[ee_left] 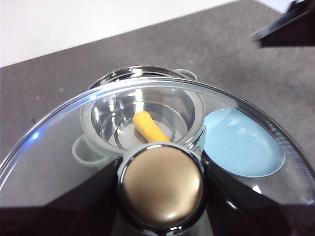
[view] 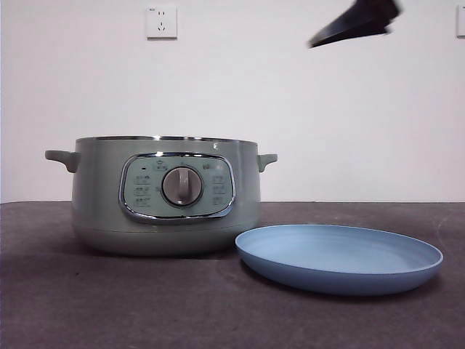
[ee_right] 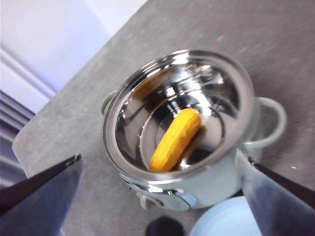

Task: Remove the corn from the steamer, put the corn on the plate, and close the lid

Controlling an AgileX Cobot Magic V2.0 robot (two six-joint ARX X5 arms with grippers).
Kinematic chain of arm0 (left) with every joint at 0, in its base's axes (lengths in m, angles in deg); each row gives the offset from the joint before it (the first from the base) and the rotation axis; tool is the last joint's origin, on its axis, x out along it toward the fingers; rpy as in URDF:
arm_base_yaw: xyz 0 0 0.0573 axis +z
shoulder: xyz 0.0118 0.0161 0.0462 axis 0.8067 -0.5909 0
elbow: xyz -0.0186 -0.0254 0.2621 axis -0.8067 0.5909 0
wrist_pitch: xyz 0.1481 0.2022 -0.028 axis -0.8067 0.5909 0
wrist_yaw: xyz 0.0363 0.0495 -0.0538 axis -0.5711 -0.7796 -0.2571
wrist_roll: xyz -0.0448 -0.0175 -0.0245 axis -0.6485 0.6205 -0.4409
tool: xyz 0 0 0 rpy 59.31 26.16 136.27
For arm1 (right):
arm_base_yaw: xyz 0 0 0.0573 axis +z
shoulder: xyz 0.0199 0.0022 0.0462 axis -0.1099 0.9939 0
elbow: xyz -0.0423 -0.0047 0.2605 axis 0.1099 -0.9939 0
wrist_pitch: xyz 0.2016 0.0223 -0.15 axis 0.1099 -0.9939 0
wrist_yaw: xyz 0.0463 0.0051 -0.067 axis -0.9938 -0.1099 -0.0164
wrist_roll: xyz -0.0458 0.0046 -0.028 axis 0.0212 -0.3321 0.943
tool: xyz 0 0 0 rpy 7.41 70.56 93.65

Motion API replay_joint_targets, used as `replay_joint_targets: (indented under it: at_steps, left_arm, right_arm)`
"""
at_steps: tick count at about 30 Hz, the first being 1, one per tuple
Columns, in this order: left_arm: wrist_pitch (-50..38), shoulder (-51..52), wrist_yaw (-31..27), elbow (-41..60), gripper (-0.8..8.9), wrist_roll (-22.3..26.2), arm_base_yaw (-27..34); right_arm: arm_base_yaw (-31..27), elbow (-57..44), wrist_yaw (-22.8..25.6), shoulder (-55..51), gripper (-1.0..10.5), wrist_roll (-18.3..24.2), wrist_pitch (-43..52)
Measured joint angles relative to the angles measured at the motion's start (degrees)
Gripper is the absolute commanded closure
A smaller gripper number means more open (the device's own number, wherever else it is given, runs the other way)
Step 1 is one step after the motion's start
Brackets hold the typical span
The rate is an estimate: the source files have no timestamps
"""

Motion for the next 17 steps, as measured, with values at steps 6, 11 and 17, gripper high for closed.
replay_joint_targets:
  at_steps: [6, 11, 17]
  left_arm:
    - [6.4, 7.5, -4.0, 2.1, 8.22, -1.2, 0.0]
    - [9.9, 12.0, -4.4, 2.2, 8.22, -1.7, 0.0]
    - [13.1, 14.8, -4.4, 2.2, 8.22, -3.0, 0.0]
  right_arm:
    - [6.0, 10.3, 5.9, 11.6, 3.1, -0.6, -1.4]
    - [9.8, 22.9, 11.4, 22.6, 3.1, -0.8, -6.8]
    - [13.4, 35.1, 18.0, 36.4, 3.1, -1.0, -9.9]
